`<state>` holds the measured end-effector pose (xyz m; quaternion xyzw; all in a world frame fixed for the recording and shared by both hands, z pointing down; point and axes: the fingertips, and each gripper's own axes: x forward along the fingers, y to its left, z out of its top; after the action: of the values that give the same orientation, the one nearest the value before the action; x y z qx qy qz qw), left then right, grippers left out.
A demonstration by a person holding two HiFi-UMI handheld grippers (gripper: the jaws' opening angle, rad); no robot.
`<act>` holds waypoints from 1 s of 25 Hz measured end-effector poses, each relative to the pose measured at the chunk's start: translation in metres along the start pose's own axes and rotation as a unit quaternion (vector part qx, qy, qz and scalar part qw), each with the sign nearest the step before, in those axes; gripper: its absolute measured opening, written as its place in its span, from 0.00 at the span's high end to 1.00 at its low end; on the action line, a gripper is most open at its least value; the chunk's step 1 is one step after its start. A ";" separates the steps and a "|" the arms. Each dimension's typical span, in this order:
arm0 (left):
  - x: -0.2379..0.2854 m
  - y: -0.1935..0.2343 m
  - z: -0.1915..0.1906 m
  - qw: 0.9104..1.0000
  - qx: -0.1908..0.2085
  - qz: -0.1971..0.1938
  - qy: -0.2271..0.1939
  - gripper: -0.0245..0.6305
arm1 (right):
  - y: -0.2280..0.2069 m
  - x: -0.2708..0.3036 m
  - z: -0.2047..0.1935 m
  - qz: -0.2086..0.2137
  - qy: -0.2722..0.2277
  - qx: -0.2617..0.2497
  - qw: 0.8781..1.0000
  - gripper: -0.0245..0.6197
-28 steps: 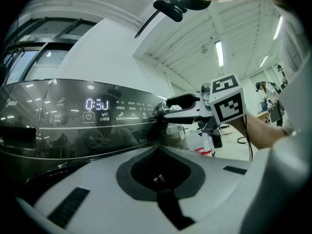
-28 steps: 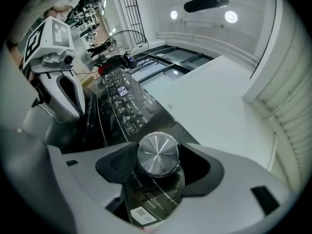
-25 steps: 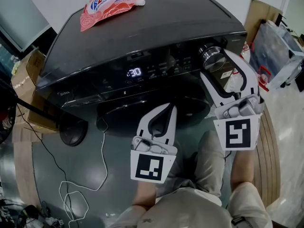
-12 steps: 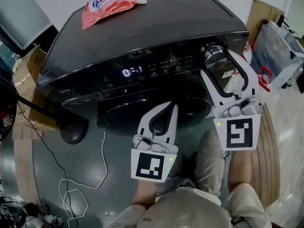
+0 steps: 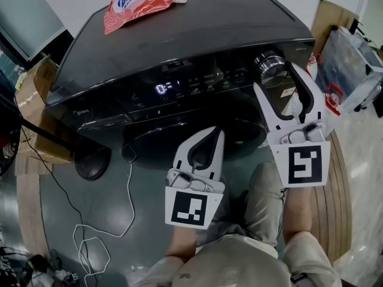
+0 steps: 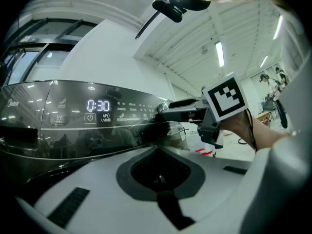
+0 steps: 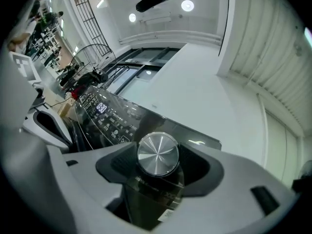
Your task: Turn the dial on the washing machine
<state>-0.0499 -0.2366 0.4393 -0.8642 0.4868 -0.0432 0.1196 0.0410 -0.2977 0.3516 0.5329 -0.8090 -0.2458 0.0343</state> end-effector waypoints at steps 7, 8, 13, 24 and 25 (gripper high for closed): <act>-0.001 0.000 0.000 1.000 0.003 0.001 -0.001 0.94 | -0.002 0.000 0.001 -0.012 -0.001 0.032 0.999 0.53; -0.001 0.000 0.001 1.000 0.003 0.001 -0.001 0.94 | -0.003 0.000 0.001 -0.015 -0.003 0.033 0.999 0.53; -0.003 0.000 0.002 1.000 0.004 0.002 -0.001 0.94 | -0.008 0.000 0.000 -0.030 -0.005 0.058 0.998 0.53; -0.004 0.000 0.001 1.000 0.003 0.005 -0.002 0.94 | -0.013 -0.002 -0.006 -0.069 -0.011 0.156 0.985 0.53; -0.004 0.000 0.002 1.000 0.003 0.005 -0.002 0.94 | -0.014 -0.002 -0.006 -0.072 -0.012 0.164 0.984 0.53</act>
<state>-0.0517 -0.2331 0.4379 -0.8612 0.4911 -0.0425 0.1236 0.0554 -0.3021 0.3512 0.5852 -0.7981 -0.1178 -0.0816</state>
